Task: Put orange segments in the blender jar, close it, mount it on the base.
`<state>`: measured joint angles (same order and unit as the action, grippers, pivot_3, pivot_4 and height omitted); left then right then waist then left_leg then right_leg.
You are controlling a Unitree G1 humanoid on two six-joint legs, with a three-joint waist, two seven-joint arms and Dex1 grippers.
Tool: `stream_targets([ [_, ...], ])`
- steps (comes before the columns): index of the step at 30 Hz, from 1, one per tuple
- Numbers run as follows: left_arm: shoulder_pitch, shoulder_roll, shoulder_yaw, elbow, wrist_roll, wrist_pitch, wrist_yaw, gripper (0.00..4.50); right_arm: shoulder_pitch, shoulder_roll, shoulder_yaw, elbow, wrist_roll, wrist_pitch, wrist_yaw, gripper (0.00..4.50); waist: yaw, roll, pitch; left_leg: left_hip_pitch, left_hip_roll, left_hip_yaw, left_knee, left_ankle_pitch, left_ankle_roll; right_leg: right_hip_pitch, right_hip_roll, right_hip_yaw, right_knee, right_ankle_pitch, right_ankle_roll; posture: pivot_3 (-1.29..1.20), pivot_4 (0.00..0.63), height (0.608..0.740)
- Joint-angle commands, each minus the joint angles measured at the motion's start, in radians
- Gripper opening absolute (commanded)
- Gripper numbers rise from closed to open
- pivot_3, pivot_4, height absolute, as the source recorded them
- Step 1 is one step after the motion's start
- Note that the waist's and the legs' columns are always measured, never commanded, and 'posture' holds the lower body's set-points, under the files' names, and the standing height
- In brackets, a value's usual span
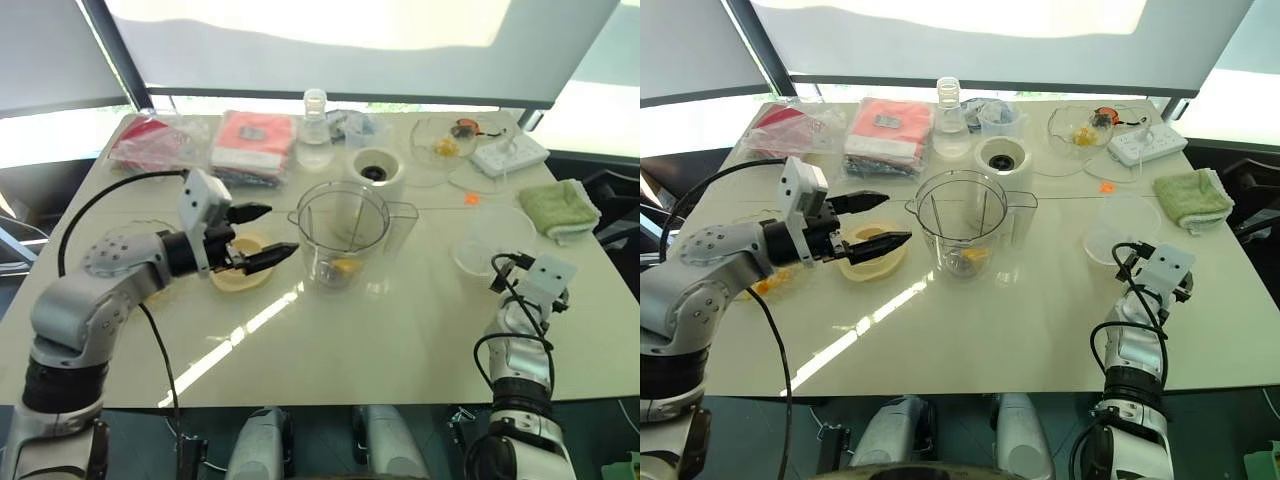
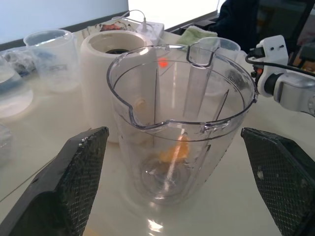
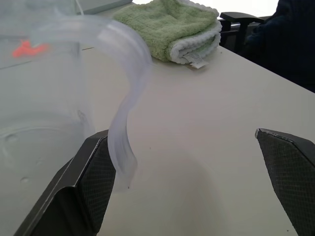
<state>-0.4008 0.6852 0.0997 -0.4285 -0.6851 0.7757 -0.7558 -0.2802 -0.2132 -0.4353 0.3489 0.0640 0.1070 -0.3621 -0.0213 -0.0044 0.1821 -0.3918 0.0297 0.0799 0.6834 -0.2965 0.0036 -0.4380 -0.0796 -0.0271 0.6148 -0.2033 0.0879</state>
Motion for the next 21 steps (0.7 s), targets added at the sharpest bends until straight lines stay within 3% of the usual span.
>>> stream_targets([
  [1,-0.023,0.008,0.003,0.004,0.009,-0.026,-0.010,4.50,0.055,0.004,0.011,-0.122,-0.006,0.042,0.006,4.48,0.003,0.000,0.000,0.000,0.000,0.000,0.000,0.000,0.000,0.000,0.000,0.000,0.000,0.000,0.000,0.00,0.150,0.740],
  [8,-0.013,0.019,0.009,0.038,0.030,-0.048,-0.033,4.50,0.234,0.005,0.070,-0.372,-0.045,0.098,0.050,4.48,0.004,0.000,0.000,0.000,0.000,0.000,0.000,0.000,0.000,0.000,0.000,0.000,-0.001,0.000,0.000,0.00,0.150,0.740],
  [13,-0.028,0.075,0.010,0.170,0.108,-0.120,-0.086,4.50,0.416,-0.056,0.150,-0.654,-0.106,0.113,0.181,4.48,0.002,0.000,0.000,0.000,0.000,0.000,0.000,0.000,0.000,-0.001,0.000,-0.001,0.000,-0.001,0.000,0.00,0.150,0.740],
  [17,-0.125,0.115,-0.105,0.398,0.277,-0.297,-0.181,4.50,0.529,-0.102,0.087,-0.860,-0.088,0.171,0.267,4.48,0.012,0.000,0.000,0.000,0.001,0.000,0.000,0.000,0.000,-0.001,0.000,-0.001,-0.001,-0.001,-0.001,0.00,0.150,0.740],
  [21,-0.276,0.097,-0.235,0.710,0.464,-0.545,-0.275,4.50,0.595,-0.135,0.031,-1.011,0.040,0.186,0.409,4.48,0.013,-0.002,-0.001,0.000,0.000,0.000,0.000,0.000,0.000,0.000,0.000,-0.002,-0.002,-0.001,-0.003,0.00,0.150,0.740],
])
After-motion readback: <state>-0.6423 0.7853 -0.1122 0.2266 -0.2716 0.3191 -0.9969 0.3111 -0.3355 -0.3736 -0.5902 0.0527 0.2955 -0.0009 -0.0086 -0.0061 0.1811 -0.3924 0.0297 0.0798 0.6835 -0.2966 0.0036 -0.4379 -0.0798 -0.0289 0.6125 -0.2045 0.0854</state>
